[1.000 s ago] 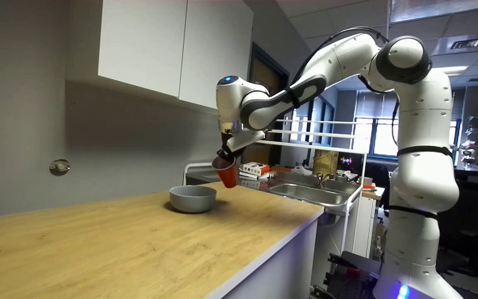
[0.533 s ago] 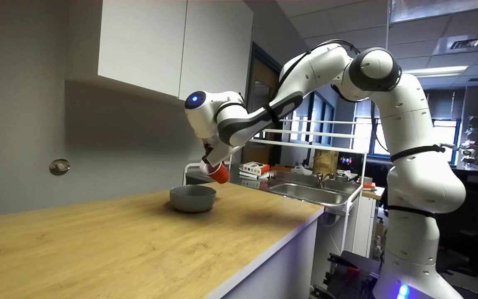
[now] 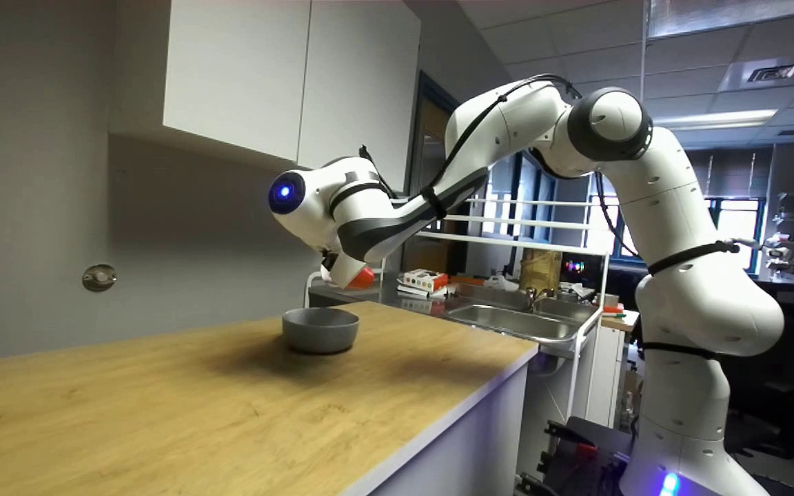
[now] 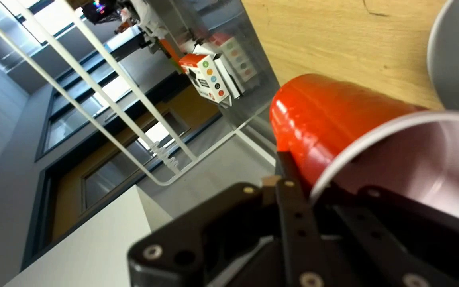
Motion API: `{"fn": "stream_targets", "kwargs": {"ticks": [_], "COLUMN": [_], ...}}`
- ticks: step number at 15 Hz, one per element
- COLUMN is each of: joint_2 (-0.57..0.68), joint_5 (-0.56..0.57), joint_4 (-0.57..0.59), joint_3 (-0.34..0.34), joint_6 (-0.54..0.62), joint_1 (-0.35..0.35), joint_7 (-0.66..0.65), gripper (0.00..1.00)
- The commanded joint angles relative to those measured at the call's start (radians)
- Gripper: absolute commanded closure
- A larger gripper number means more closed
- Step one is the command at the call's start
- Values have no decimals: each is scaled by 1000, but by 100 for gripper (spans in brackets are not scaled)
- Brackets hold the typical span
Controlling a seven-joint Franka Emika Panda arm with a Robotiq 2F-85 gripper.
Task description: Pour the contents of the red cup into the bowl
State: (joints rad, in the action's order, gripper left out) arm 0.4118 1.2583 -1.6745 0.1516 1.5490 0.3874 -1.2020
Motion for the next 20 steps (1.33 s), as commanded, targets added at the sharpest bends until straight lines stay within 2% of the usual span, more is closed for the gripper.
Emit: {"fn": "stream_targets", "kwargs": {"ticks": [1, 4, 7, 20], "joint_2": [26, 56, 50, -7], "joint_5": [75, 146, 233, 504], "joint_4": [9, 0, -55, -234], "joint_3": [28, 43, 44, 47], "joint_6": [-119, -198, -241, -356], "joint_1": [47, 80, 79, -23], "joint_7": [-6, -7, -3, 0], "gripper": [100, 100, 100, 100]}}
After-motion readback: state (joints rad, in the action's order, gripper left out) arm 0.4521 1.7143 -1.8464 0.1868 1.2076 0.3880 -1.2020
